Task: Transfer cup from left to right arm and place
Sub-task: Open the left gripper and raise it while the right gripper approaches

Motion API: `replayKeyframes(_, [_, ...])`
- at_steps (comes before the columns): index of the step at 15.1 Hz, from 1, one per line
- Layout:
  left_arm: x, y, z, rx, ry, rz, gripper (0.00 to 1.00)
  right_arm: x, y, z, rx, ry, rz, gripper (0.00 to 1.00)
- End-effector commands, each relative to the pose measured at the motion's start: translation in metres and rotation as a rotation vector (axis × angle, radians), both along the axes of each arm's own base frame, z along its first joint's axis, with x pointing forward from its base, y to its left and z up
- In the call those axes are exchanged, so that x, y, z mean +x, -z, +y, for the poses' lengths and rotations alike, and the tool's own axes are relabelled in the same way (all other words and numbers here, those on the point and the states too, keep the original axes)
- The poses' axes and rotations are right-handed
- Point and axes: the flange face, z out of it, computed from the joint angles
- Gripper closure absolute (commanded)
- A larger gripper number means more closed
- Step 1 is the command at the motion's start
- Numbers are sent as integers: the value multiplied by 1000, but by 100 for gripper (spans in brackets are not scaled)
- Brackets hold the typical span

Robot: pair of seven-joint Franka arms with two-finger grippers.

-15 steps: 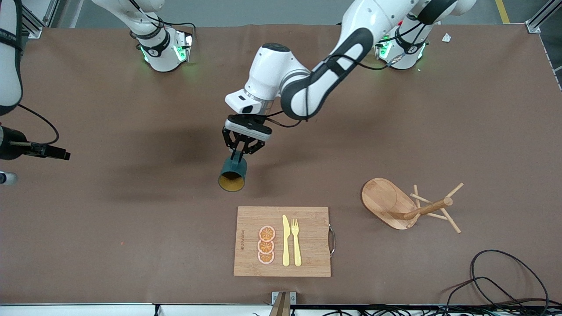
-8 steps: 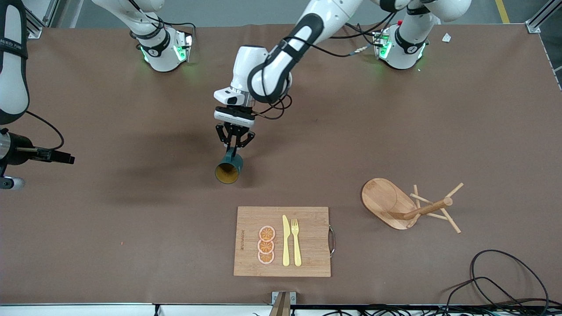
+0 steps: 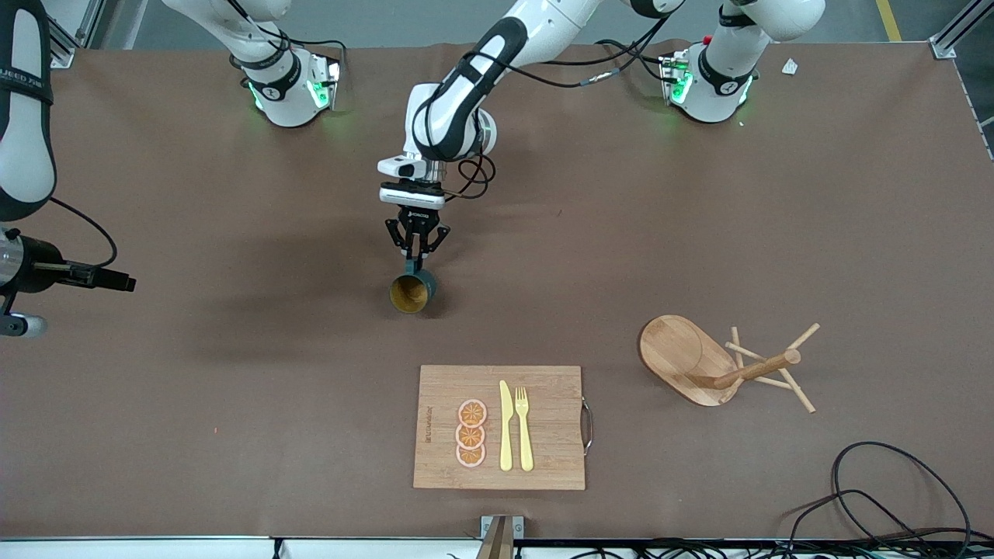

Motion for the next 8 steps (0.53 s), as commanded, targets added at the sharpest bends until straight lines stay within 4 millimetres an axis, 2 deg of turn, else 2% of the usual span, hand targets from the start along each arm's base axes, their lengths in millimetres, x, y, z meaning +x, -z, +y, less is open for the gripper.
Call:
replayKeyframes(1, [-13, 18, -3, -12, 10, -38, 73, 1, 2, 5, 1, 40, 2, 0])
replayKeyframes(3, [-29, 16, -7, -18, 21, -25, 50, 1, 3, 11, -3, 58, 7, 0])
replayKeyframes(4, [-37, 20, -7, -17, 21, -9, 30, 2, 3, 12, -3, 57, 7, 0])
replayKeyframes(5, [-44, 22, -8, -14, 17, -2, 19, 1, 4, 12, -2, 57, 10, 0])
replayKeyframes(7, [-58, 14, -8, -12, -24, 14, 1, 0, 7, 13, -4, 70, 18, 0])
replayKeyframes(8, [-65, -2, -6, -21, -54, 34, 1, -1, 9, 15, -10, 111, 28, 0])
